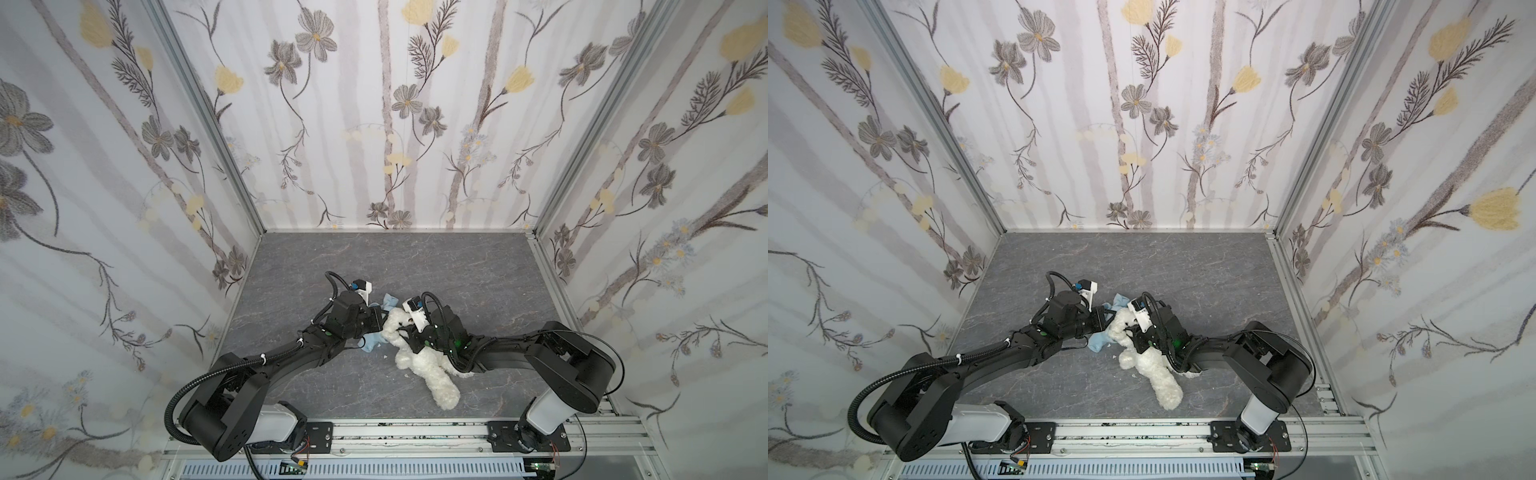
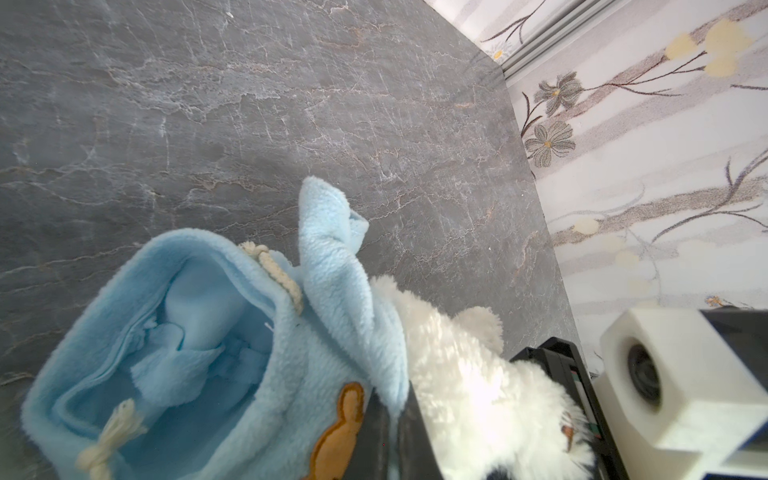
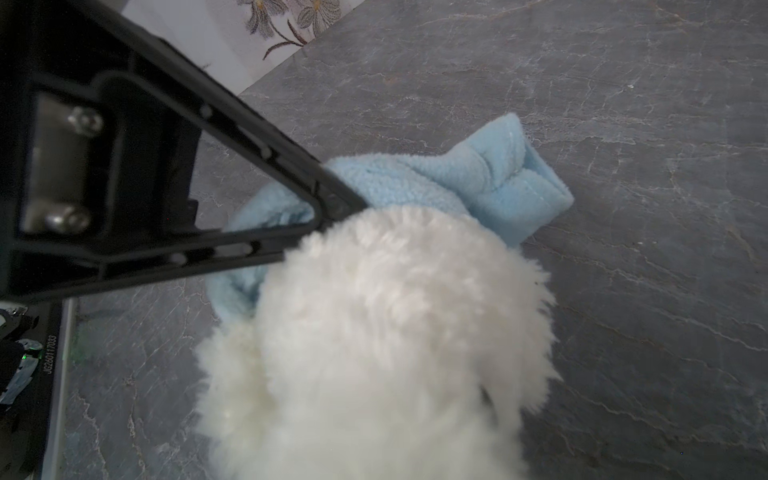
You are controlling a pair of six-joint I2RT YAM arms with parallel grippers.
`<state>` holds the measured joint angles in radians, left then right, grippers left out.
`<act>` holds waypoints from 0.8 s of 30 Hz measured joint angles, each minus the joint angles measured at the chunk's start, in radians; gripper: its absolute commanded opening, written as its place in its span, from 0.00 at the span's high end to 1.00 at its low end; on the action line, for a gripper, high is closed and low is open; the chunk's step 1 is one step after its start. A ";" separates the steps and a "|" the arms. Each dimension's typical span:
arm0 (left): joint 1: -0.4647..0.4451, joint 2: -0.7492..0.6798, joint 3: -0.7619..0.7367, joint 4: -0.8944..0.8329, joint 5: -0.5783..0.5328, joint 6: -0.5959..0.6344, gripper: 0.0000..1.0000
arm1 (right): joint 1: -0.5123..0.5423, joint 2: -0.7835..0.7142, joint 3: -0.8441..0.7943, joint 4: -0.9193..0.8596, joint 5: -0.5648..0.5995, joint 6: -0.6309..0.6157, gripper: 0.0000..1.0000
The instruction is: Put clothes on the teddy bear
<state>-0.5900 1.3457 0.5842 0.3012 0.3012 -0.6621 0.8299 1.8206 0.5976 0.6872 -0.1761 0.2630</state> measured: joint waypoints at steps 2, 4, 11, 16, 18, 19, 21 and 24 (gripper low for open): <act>-0.005 0.002 0.005 -0.003 0.006 -0.003 1.00 | 0.008 0.017 0.018 -0.020 0.027 0.008 0.98; -0.011 0.006 0.015 -0.006 0.016 -0.008 1.00 | 0.025 0.029 0.027 -0.026 0.066 0.005 0.98; -0.029 0.046 0.063 -0.013 0.033 -0.019 1.00 | 0.073 0.047 -0.010 0.060 0.156 -0.061 0.97; -0.030 0.079 0.089 -0.009 0.043 -0.024 1.00 | 0.087 0.056 -0.061 0.182 0.172 -0.137 0.98; -0.030 0.088 0.101 -0.006 0.045 -0.026 1.00 | 0.093 0.067 -0.069 0.217 0.171 -0.173 0.98; -0.031 0.092 0.106 -0.007 0.045 -0.026 1.00 | 0.095 0.071 -0.072 0.230 0.167 -0.191 0.98; -0.033 0.104 0.122 -0.007 0.048 -0.027 1.00 | 0.099 0.082 -0.079 0.262 0.153 -0.225 0.98; -0.039 0.127 0.142 -0.007 0.060 -0.027 1.00 | 0.100 0.094 -0.091 0.305 0.141 -0.263 0.98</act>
<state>-0.6289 1.4727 0.7265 0.2943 0.3611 -0.6888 0.9298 1.9144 0.5064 0.9920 -0.0349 -0.0002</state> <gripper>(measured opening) 0.052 0.219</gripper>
